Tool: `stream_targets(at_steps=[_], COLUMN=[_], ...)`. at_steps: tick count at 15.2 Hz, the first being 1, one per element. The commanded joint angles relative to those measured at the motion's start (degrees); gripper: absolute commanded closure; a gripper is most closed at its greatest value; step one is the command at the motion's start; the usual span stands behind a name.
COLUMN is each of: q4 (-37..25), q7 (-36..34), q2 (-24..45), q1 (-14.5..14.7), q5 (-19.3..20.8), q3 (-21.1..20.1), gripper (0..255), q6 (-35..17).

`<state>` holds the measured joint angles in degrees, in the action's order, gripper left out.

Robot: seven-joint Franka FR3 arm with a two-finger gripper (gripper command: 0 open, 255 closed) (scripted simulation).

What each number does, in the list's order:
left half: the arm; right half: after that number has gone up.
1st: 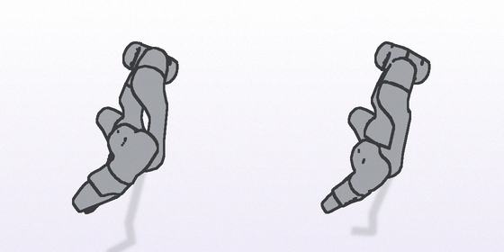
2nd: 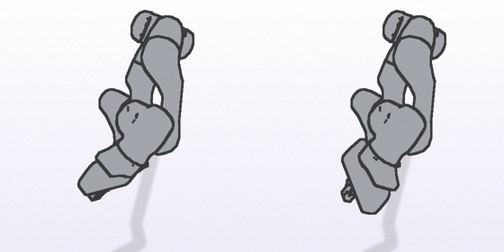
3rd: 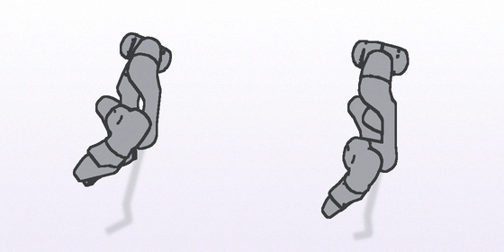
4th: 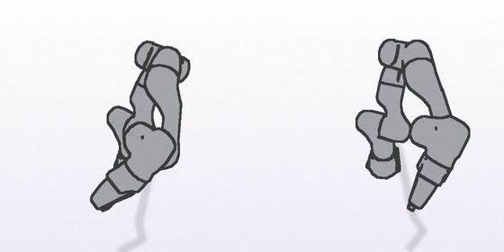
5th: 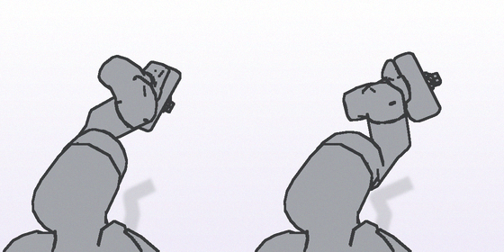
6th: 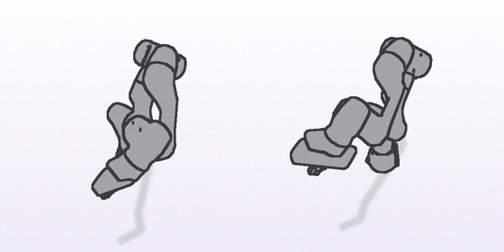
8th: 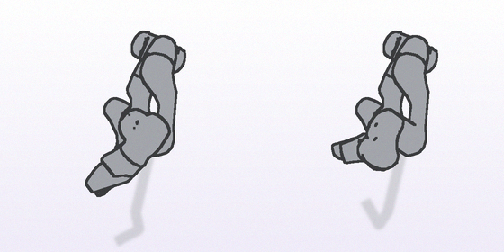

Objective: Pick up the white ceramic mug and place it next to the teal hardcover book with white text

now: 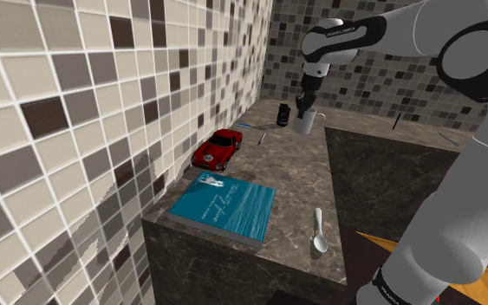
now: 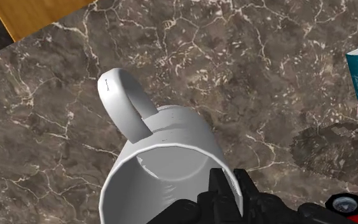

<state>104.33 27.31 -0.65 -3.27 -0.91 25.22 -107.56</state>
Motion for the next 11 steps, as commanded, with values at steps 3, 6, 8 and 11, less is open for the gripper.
stream_targets(at_steps=[3,6,8,11], q4=[0.75,0.43,-0.12,-1.47], q7=[-5.94,-9.97,-12.58,-16.36], q2=[-0.61,-0.33,0.14,1.28], q1=[2.78,4.72,5.98,7.86], q5=[0.63,0.78,0.78,0.69], q3=[-2.9,-4.95,-6.29,-8.2], gripper=[255,255,255,255], q6=[-0.27,-0.24,-0.15,0.1])
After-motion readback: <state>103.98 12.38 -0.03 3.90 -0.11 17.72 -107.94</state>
